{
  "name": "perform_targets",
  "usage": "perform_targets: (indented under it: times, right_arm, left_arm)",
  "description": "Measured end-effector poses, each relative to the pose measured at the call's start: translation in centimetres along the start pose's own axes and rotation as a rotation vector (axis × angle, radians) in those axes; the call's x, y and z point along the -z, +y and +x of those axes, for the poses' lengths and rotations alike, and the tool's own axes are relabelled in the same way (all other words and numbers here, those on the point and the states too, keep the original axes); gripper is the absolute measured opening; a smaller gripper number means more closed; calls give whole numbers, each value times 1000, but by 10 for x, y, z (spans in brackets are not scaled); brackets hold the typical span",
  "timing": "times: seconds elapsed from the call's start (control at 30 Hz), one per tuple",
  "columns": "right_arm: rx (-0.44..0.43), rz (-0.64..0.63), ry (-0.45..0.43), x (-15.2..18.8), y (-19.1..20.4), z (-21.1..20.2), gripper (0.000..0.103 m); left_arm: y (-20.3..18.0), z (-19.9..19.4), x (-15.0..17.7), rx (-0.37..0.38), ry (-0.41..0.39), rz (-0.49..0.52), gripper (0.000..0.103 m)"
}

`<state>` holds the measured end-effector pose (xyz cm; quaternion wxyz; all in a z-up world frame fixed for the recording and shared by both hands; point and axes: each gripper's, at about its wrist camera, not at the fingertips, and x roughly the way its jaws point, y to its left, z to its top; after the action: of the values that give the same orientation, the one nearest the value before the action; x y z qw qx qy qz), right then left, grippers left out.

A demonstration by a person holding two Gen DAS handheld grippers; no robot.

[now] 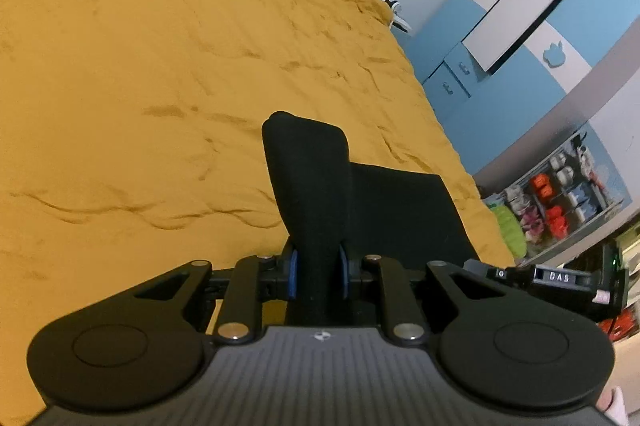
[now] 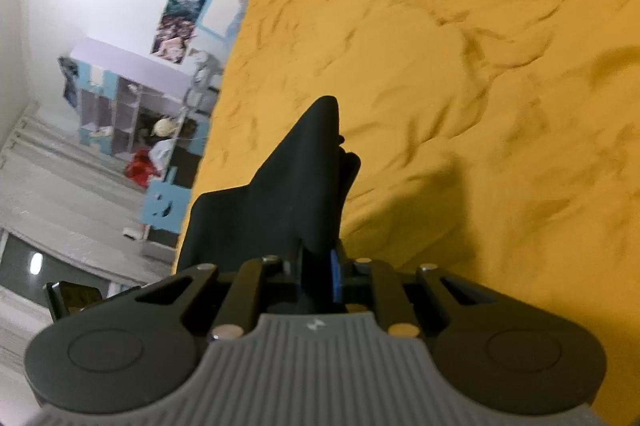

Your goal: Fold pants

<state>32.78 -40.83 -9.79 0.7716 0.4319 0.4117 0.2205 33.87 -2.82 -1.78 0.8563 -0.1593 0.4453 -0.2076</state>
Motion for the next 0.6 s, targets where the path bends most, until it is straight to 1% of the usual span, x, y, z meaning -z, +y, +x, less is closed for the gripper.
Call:
perform_targets:
  times: [0.13, 0.2, 0.27, 0.37, 0.43, 0.53, 0.6]
  right_arm:
    - [-49, -20, 18, 24, 37, 6, 8]
    - [-72, -28, 22, 37, 54, 12, 8]
    - [-84, -29, 21, 51, 65, 19, 8]
    - [-79, -26, 24, 68, 68, 30, 8]
    - [-65, -31, 23, 76, 65, 37, 8]
    - [-27, -26, 19, 83, 52, 48, 8]
    - [-6, -14, 21, 82, 39, 56, 8]
  left_arm:
    - [6, -51, -2, -39, -8, 39, 21]
    - [11, -68, -3, -57, -12, 52, 21]
    - [21, -75, -1, -78, -8, 57, 21]
    - [37, -67, 7, -84, -2, 31, 21]
    - [53, -52, 16, -71, 5, -17, 21]
    - [71, -29, 28, -49, 16, -72, 21]
    - [79, -14, 34, -36, 21, -103, 21]
